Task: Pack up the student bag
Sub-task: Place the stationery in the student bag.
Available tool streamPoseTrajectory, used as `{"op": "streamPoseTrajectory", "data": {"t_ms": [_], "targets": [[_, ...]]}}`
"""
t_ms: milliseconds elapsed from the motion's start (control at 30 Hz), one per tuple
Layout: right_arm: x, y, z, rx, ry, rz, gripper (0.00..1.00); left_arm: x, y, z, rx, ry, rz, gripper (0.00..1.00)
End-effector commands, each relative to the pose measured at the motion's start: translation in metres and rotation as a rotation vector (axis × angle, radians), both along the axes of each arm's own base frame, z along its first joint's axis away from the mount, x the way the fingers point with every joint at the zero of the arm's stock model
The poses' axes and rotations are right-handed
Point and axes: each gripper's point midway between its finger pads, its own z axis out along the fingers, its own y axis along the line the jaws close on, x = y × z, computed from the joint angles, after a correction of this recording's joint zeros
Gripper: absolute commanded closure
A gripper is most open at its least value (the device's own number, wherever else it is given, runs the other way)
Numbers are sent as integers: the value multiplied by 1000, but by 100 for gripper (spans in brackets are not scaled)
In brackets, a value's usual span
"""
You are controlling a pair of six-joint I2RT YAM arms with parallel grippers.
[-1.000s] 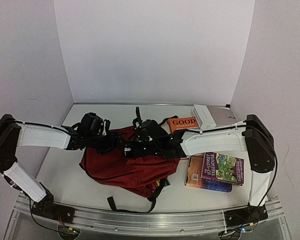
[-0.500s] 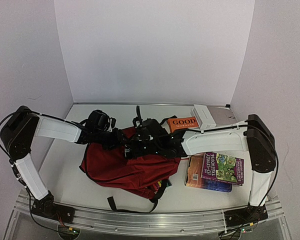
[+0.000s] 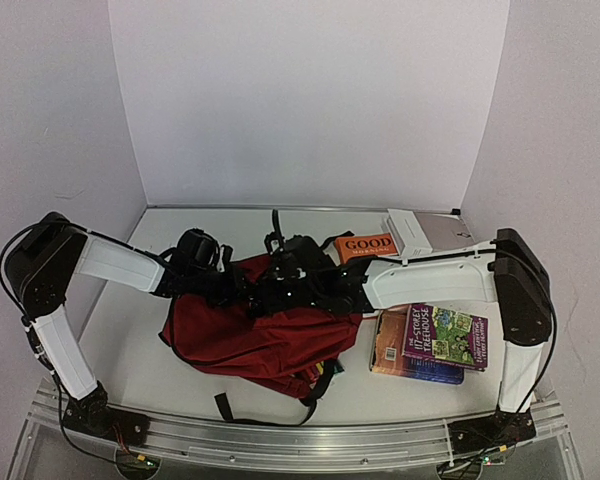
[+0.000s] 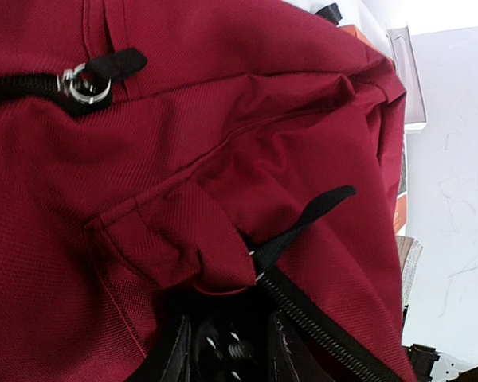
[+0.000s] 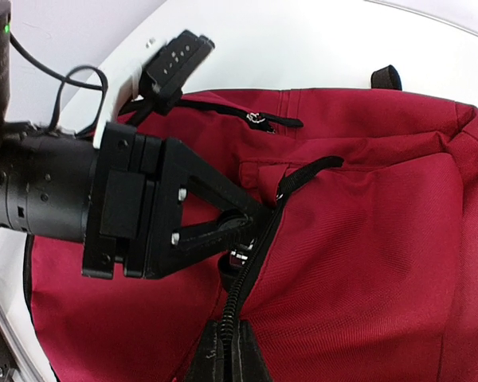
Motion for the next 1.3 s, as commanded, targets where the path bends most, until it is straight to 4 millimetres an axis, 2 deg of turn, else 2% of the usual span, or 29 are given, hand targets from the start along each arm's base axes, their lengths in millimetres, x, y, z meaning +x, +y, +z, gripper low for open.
{"op": "streamPoseTrajectory", "data": {"t_ms": [0,267,500,600,733,1000,1100,1267], "targets": [[6,14,62,126,-85,3,100,-24,-7,-18,-29,82,-29,69],[7,16,61,123,-88,3,100,-36,-33,-7,-113,80,-70,71],[9,17,65,126,-97,0,100,-44,-73,24,-227,41,-142,74],[9,16,67,128,-101,-5,100,-46,-80,32,-239,28,-155,74],[10,13,69,125,-108,-14,100,-46,-63,31,-153,14,-105,69],[9,2,64,108,-106,-31,100,-59,-9,24,34,-29,-6,39],[7,0,58,99,-98,-32,100,-66,-5,22,39,-17,-13,32],[6,0,55,99,-88,-30,100,-77,-10,15,-15,36,-31,34]]}}
